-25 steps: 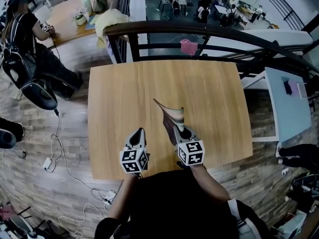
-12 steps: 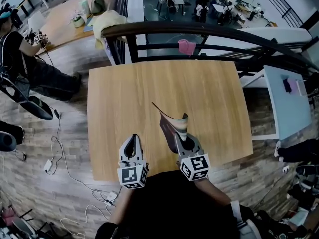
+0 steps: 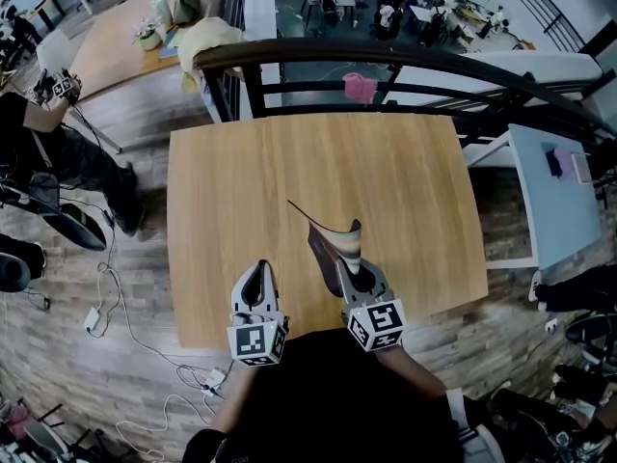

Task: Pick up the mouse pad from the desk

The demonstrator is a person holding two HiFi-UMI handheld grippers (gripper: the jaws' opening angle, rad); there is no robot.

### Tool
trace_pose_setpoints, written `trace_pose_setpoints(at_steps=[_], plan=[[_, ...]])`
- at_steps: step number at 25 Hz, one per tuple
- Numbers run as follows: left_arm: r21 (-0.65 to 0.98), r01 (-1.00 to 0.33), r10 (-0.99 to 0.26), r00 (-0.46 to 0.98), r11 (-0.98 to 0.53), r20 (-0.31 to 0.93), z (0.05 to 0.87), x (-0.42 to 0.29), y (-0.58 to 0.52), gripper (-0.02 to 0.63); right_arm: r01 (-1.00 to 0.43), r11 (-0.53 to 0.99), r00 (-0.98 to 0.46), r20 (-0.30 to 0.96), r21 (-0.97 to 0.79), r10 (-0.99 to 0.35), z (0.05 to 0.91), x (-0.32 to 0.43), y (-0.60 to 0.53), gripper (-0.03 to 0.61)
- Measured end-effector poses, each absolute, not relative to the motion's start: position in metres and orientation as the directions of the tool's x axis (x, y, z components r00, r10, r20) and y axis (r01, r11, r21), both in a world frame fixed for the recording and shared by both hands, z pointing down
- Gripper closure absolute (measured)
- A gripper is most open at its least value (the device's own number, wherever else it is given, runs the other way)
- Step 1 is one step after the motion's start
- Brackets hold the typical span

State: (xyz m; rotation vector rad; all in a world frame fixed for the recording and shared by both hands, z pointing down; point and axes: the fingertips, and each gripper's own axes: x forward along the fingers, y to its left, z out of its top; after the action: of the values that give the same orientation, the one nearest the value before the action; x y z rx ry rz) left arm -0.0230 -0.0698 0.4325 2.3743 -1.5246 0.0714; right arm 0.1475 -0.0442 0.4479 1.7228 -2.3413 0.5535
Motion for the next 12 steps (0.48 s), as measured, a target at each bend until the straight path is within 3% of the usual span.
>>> trace_pose_setpoints(at_steps=[12], plan=[[0.239,-0.893,-0.879,0.43,-0.381,0.207,0.4328,-0.0242,-0.072,0.589,-0.945,0.269,-0.32,0.354,-0.186,-0.879,0.4464,0.1438,-0.0458,0.534]])
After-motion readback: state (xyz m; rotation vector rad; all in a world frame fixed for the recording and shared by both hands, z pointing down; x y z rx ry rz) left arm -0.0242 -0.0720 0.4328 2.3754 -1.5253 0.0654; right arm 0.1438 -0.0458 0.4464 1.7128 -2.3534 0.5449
